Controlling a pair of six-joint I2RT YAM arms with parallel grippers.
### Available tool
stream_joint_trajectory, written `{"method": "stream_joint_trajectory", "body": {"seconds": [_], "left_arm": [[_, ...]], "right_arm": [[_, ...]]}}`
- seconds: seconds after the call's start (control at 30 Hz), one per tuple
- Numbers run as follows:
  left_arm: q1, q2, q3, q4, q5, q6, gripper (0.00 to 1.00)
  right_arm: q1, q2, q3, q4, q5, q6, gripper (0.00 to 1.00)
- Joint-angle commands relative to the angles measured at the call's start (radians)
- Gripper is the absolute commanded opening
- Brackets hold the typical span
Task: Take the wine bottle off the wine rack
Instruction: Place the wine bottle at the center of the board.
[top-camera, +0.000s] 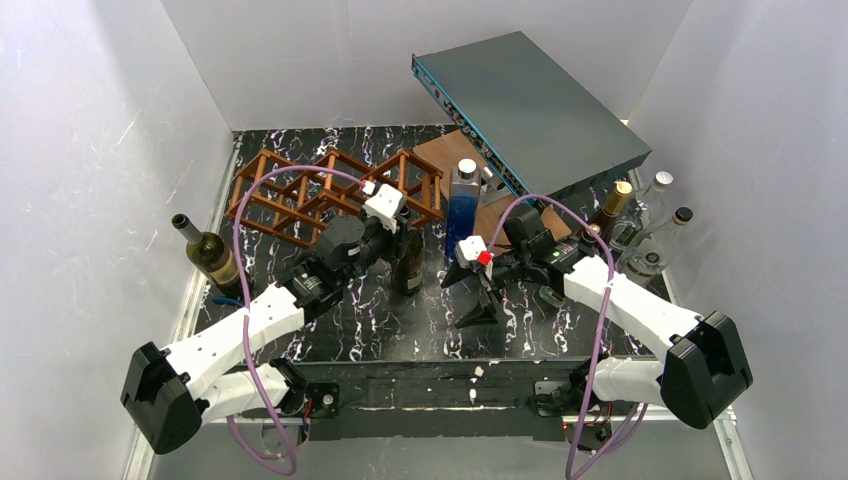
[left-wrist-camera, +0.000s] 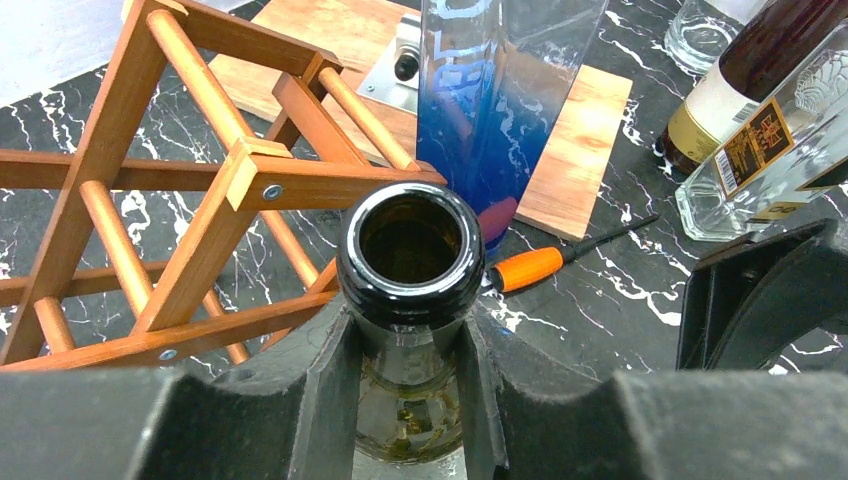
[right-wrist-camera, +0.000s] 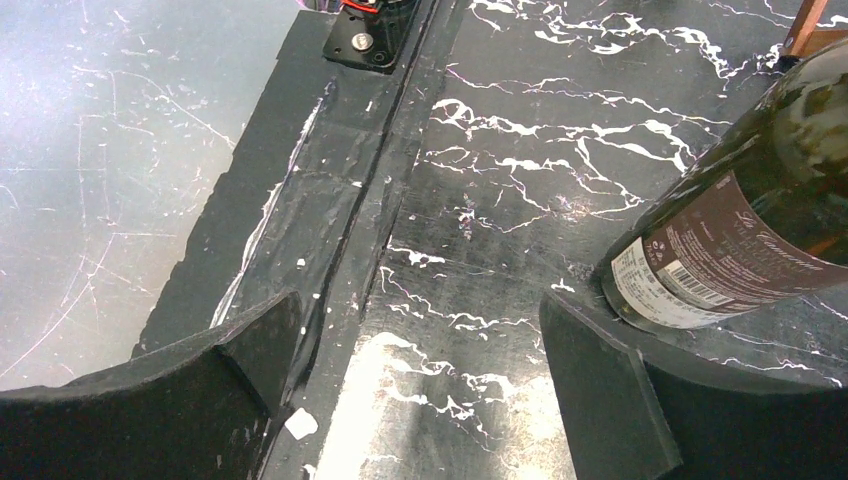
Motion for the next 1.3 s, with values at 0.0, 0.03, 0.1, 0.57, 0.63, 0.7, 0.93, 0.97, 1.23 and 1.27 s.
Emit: {"method": "stream_joint_trajectory", "body": {"seconds": [0.0,0.03,0.1,0.57,0.63,0.7,0.93,0.97,1.23,1.27], "left_arm": [[0.008,-0.016,0.051,0.122,-0.020,-0.033,0.10],[0.008,-0.016,0.045,0.122,-0.022,-0.040,0.16],[0.008,-0.020,0.033,0.122,-0.024,-0.057,0.27],[0.009,-0.158,-0.011,0.024,-0.018,-0.159,0.92],[0.010,-0.189,0.012,-0.054,-0.017,-0.183,0.98],[0.009,-0.220,0.046,-0.159,-0.018,-0.208,0.98],[0.013,-0.295,0.141,-0.518,0.025,-0.305,0.98],[0.012,-0.307,0.143,-0.552,0.025,-0.323,0.98],[0.014,-0.447,0.127,-0.721,-0.045,-0.383,0.98],[0.013,-0.466,0.125,-0.726,-0.053,-0.384,0.98]], "right_arm": [[-0.007,-0.027,0.015,-0.018,-0.008,-0.024,0.98],[-0.007,-0.027,0.015,-0.020,-0.007,-0.026,0.98],[-0.009,-0.028,0.019,-0.029,-0.008,-0.031,0.98],[-0.011,-0.065,0.114,-0.346,0.066,-0.232,0.98],[-0.011,-0.076,0.126,-0.411,0.075,-0.270,0.98],[-0.011,-0.089,0.143,-0.495,0.091,-0.321,0.98],[-0.009,-0.174,0.257,-0.690,0.225,-0.330,0.99],[-0.009,-0.192,0.276,-0.670,0.253,-0.266,0.98],[-0.027,-0.305,0.252,-0.395,0.421,0.291,0.98],[-0.035,-0.309,0.256,-0.401,0.418,0.279,0.98]]}}
